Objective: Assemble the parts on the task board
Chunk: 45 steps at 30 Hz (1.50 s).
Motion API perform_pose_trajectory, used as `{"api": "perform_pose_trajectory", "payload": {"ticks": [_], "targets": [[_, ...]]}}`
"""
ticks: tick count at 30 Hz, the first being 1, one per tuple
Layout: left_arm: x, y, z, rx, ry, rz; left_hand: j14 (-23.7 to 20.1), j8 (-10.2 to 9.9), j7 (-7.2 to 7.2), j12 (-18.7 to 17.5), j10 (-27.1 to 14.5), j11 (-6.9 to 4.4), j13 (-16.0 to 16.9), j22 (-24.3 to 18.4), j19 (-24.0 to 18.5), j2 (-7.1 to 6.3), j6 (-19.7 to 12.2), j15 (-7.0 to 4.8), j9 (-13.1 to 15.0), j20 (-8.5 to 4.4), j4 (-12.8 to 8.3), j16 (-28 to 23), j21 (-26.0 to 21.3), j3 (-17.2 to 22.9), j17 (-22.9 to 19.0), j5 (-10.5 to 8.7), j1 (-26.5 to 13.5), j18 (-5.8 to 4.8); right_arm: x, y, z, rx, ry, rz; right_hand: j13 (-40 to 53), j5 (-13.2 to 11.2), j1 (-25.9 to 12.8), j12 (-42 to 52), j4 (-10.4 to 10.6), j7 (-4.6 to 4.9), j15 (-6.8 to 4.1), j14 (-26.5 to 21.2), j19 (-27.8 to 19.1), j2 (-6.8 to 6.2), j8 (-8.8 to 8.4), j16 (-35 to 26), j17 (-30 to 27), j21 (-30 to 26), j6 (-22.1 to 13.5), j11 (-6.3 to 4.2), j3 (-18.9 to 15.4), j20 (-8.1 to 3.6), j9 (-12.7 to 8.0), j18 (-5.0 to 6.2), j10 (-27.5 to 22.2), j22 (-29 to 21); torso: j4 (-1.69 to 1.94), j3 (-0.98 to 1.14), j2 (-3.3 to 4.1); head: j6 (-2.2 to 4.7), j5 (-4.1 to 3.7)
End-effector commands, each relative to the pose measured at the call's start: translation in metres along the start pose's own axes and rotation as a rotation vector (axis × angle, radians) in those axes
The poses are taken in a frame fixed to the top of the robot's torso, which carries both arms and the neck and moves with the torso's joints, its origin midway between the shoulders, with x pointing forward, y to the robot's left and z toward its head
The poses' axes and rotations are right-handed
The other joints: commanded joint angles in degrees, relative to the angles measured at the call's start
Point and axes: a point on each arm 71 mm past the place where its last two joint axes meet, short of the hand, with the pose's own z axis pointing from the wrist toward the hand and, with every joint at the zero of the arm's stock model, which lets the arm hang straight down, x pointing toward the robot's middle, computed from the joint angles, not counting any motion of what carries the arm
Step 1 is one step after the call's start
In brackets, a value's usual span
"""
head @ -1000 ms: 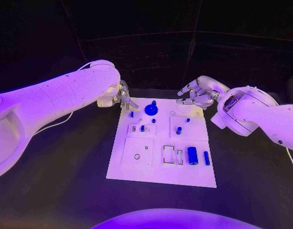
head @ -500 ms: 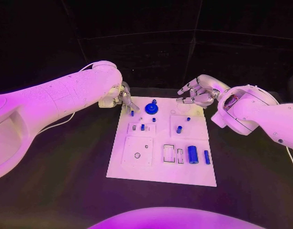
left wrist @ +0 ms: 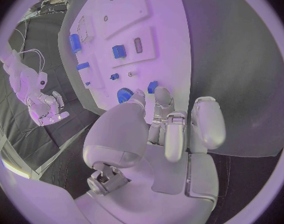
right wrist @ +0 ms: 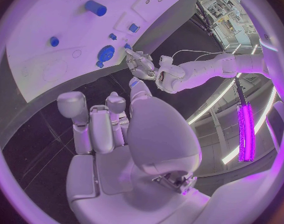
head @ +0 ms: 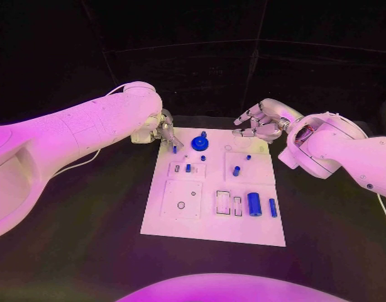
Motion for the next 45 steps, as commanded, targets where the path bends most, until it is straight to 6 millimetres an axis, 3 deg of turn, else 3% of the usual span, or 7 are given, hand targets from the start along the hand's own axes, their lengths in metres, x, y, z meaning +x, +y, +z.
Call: {"api": "perform_pose_trajectory", "payload": {"ticks": [1,32,38,41,43,45], "targets": [[-0.0001,-0.0015,-0.0002,0.010,0.006,0.011,5.9,0.1,0.09,0.2,0.5,-0.10,-0.1,0.0,0.2,0.23,0.5,-0.28,-0.1,-0.17,-0.4,0.2,0.3,0.1,15.1,-0.14,0.9,-0.04,-0.0003,0.0017,0.0004,-0.010,0.002,0.000,-0.1,0.4,0.0,-0.2,0.3,0.12,-0.49,2.1,-0.2,0.37,0.25,-0.1,0.1,-0.4,0.2,0.01,0.1,-0.07,-0.1,0.79,-0.2,0.0,0.00,0.03,-0.01,-0.02,-0.04],[0.0010,-0.0024,0.0010,0.008,0.017,0.015,5.9,0.0,-0.04,0.2,0.5,-0.23,-0.3,0.1,0.1,1.19,0.7,-0.36,-0.5,-0.22,-2.1,0.2,0.2,2.1,15.1,-0.13,4.0,-0.03,0.0003,0.0025,0.0008,-0.012,0.005,0.001,0.0,0.5,0.1,-0.1,0.3,0.12,-0.50,2.1,-0.2,0.42,0.25,-0.1,0.0,-0.4,0.2,0.01,0.1,-0.07,-0.1,0.79,-0.2,-0.1,-0.03,0.02,0.00,-0.27,-0.27],[0.0010,-0.0028,0.0013,0.010,0.012,0.012,5.9,-0.4,-0.62,0.0,0.4,-0.80,-0.5,0.2,0.1,2.89,0.4,-0.78,-0.9,-0.49,-5.5,0.2,0.2,6.0,15.1,-0.06,9.1,-0.01,0.0004,0.0027,0.0009,-0.013,0.005,0.001,0.0,0.5,0.1,-0.1,0.3,0.12,-0.50,2.1,-0.2,0.42,0.25,-0.1,0.0,-0.4,0.2,0.01,0.1,-0.07,-0.1,0.79,-0.2,-0.1,0.01,0.02,-0.01,-0.33,-0.31],[0.0006,-0.0027,0.0013,0.012,0.004,0.007,5.9,-0.9,-0.43,-0.9,0.0,-0.83,-1.1,0.2,0.1,3.80,-0.2,-0.90,-1.4,-0.74,-8.4,0.2,0.1,10.7,15.1,0.11,12.7,-0.01,0.0004,0.0027,0.0009,-0.013,0.005,0.001,0.0,0.5,0.1,-0.1,0.3,0.12,-0.50,2.1,-0.2,0.42,0.25,-0.1,0.0,-0.4,0.2,0.01,0.1,-0.07,-0.1,0.79,-0.2,-0.1,0.01,0.01,-0.03,-0.33,-0.31],[0.0003,-0.0024,0.0012,0.014,-0.002,0.003,5.9,-1.0,-0.18,-1.4,-0.1,-0.68,-1.5,0.2,0.1,3.68,-0.4,-0.70,-1.6,-0.68,-9.6,0.2,0.1,13.8,15.1,0.19,13.4,0.00,0.0004,0.0027,0.0009,-0.013,0.005,0.001,0.0,0.5,0.1,-0.1,0.3,0.12,-0.50,2.1,-0.2,0.42,0.25,-0.1,0.0,-0.4,0.2,0.01,0.1,-0.07,-0.1,0.79,-0.2,-0.1,0.02,0.02,-0.03,-0.31,-0.32],[0.0000,-0.0018,0.0009,0.019,-0.009,-0.005,5.9,-0.8,0.23,-1.7,0.3,-0.51,-2.1,0.3,0.1,2.08,-0.3,-0.36,-1.7,-0.38,-10.2,0.2,0.0,19.1,15.1,0.42,11.7,-0.02,0.0004,0.0027,0.0009,-0.013,0.005,0.001,0.0,0.5,0.1,-0.1,0.3,0.12,-0.50,2.1,-0.2,0.42,0.25,-0.1,0.0,-0.4,0.2,0.01,0.1,-0.07,-0.1,0.79,-0.2,-0.1,0.02,0.00,-0.02,-0.32,-0.36]]}}
